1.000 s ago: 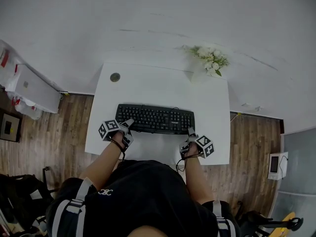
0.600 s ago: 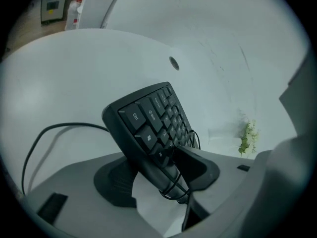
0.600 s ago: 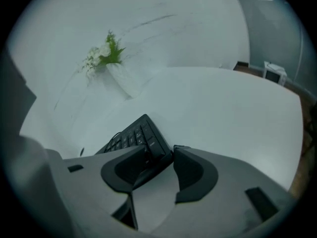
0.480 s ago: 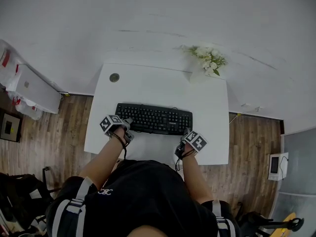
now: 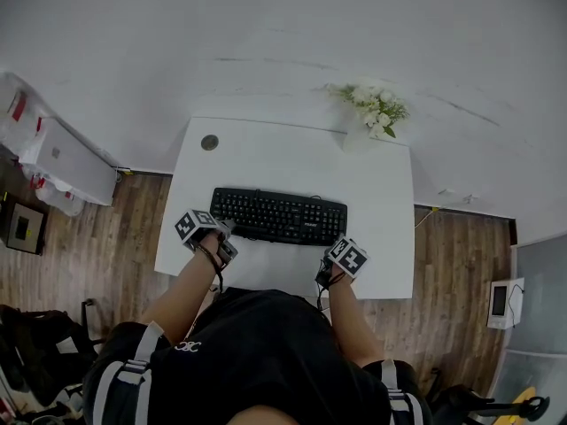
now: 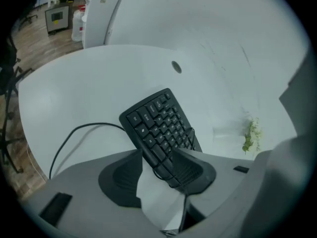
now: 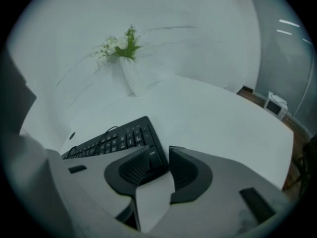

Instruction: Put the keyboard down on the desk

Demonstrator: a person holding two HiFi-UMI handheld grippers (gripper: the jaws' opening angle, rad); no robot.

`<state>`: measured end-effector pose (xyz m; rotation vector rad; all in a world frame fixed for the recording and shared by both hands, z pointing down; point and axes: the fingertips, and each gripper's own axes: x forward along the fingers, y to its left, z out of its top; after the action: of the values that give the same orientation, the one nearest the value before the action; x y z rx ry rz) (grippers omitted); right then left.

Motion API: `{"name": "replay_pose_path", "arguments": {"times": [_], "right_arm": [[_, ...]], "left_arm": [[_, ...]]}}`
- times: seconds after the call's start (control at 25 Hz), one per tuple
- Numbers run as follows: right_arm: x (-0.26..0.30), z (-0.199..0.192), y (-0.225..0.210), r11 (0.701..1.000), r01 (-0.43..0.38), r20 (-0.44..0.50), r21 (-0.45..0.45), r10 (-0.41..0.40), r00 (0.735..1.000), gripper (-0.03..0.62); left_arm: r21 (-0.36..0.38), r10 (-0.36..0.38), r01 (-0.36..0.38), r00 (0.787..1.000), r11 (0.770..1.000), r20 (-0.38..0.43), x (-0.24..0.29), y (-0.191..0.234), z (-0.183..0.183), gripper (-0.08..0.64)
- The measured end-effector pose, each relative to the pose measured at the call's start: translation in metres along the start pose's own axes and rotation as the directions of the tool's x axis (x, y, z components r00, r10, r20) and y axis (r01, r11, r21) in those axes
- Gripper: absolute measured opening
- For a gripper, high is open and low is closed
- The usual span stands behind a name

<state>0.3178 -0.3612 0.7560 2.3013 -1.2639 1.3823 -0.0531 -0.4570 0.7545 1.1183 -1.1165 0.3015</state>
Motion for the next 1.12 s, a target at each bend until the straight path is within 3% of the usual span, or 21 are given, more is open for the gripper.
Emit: {"name": "replay_pose_path", "arguments": {"times": [0.12, 0.2, 0.24, 0.36, 0.56, 0.6, 0.68, 0.76, 0.84, 0.96, 1.04, 1.12], "right_arm": [[-0.016, 0.021, 0.009, 0.996, -0.006, 0.090, -0.093, 0.015, 0.996, 0.064], [-0.025, 0.034, 0.019, 0.985, -0.011, 0.145, -0.171, 0.036, 0.989, 0.005], [-0.029, 0.040, 0.025, 0.978, -0.022, 0.171, -0.209, 0.058, 0.984, 0.005], [-0.046, 0.057, 0.048, 0.949, -0.063, 0.248, -0.308, 0.144, 0.958, 0.005], [-0.086, 0.088, 0.101, 0.871, -0.136, 0.353, -0.472, 0.328, 0.876, 0.005], [-0.094, 0.095, 0.111, 0.855, -0.153, 0.366, -0.496, 0.365, 0.856, 0.005], [-0.116, 0.111, 0.131, 0.823, -0.174, 0.404, -0.540, 0.435, 0.805, 0.005], [-0.149, 0.129, 0.155, 0.784, -0.189, 0.453, -0.592, 0.517, 0.726, 0.005], [-0.185, 0.147, 0.178, 0.752, -0.216, 0.498, -0.623, 0.594, 0.632, 0.002], [-0.223, 0.173, 0.200, 0.736, -0.230, 0.547, -0.637, 0.641, 0.539, 0.002], [-0.242, 0.186, 0.207, 0.734, -0.239, 0.567, -0.636, 0.654, 0.501, 0.002], [-0.255, 0.193, 0.211, 0.729, -0.247, 0.577, -0.638, 0.665, 0.473, 0.002]], "left_arm": [[0.099, -0.036, 0.031, 0.998, 0.995, 0.048, -0.014, -0.010, 0.003, 0.093], [0.214, -0.070, 0.047, 0.992, 0.976, 0.100, -0.022, -0.023, 0.008, 0.002], [0.298, -0.089, 0.045, 0.987, 0.953, 0.134, -0.027, -0.033, 0.010, 0.002], [0.530, -0.152, 0.016, 0.965, 0.848, 0.216, -0.045, -0.066, 0.011, 0.002], [0.726, -0.291, -0.004, 0.915, 0.687, 0.280, -0.074, -0.119, 0.008, 0.002], [0.767, -0.334, -0.004, 0.899, 0.641, 0.284, -0.082, -0.133, 0.005, 0.002], [0.849, -0.432, -0.015, 0.856, 0.529, 0.285, -0.100, -0.165, -0.003, 0.002], [0.908, -0.521, -0.058, 0.803, 0.415, 0.290, -0.122, -0.197, -0.012, 0.002], [0.940, -0.599, -0.104, 0.746, 0.325, 0.290, -0.146, -0.227, -0.021, 0.002], [0.961, -0.695, -0.137, 0.666, 0.241, 0.270, -0.181, -0.267, -0.037, 0.002], [0.968, -0.744, -0.140, 0.619, 0.209, 0.251, -0.201, -0.288, -0.048, 0.002], [0.972, -0.775, -0.140, 0.586, 0.190, 0.236, -0.214, -0.300, -0.058, 0.002]]}}
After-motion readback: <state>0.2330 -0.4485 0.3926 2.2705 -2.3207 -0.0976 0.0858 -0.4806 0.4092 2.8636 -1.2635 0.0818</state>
